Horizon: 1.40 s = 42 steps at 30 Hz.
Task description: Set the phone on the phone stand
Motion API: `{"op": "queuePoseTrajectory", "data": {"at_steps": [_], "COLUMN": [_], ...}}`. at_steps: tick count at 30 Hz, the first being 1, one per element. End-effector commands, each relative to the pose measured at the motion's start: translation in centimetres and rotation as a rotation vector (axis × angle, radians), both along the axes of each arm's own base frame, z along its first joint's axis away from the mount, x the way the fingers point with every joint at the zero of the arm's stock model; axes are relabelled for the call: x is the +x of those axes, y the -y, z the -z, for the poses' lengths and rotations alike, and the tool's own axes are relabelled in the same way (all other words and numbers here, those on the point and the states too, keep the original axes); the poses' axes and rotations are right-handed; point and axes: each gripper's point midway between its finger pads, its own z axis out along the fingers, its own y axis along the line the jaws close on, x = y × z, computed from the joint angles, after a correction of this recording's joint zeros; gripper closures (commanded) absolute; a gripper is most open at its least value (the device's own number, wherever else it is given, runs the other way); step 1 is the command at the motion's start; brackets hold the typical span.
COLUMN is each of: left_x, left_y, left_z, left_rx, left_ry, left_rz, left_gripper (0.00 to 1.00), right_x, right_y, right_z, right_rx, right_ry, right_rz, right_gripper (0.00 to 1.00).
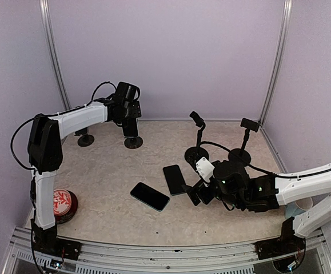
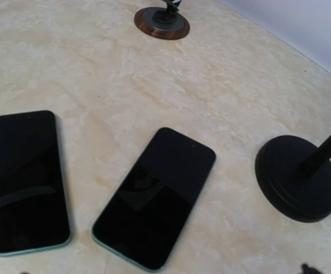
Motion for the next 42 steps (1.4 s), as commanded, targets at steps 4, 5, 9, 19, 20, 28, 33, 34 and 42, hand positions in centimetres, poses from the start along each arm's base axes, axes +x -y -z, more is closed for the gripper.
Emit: {"op": "queuePoseTrajectory", "data": {"at_steps": [4, 5, 9, 19, 20, 28, 33, 34, 42], "left_x": [1.7, 1.7, 2.0, 2.6, 2.7, 3.1, 3.0, 2.9, 2.1], "left_y": [0.3, 0.3, 0.1, -0.1, -0.1, 0.1, 0.1, 0.2, 0.1], "left_z": [-1.6, -1.6, -1.4, -1.4, -1.4, -0.9, -0.7, -0.8, -4.1], "left_rx": [-0.044, -0.045, -0.047, -0.045, -0.044, -0.04, -0.041, -0.044, -0.076], "left_ry": [0.074, 0.075, 0.075, 0.091, 0.093, 0.095, 0.088, 0.09, 0.132], "left_rz": [-0.011, -0.012, -0.015, -0.008, -0.008, 0.001, 0.001, 0.004, 0.019], "left_gripper": [0.26, 0.26, 0.23, 0.13, 0.12, 0.12, 0.11, 0.11, 0.01], "right_x": [0.1, 0.1, 0.1, 0.1, 0.1, 0.1, 0.0, 0.0, 0.1], "right_y": [0.1, 0.1, 0.3, 0.2, 0.2, 0.3, 0.3, 0.3, 0.1], "right_z": [0.2, 0.2, 0.2, 0.1, 0.1, 0.2, 0.1, 0.1, 0.1], "right_rx": [0.005, 0.005, 0.005, 0.007, 0.007, 0.005, 0.008, 0.008, 0.004], "right_ry": [0.006, 0.005, 0.007, 0.007, 0.006, 0.005, 0.003, 0.003, 0.007], "right_rz": [0.012, 0.011, 0.013, 0.014, 0.014, 0.015, 0.017, 0.017, 0.012], "right_gripper": [0.0, 0.0, 0.0, 0.0, 0.0, 0.0, 0.0, 0.0, 0.0]}}
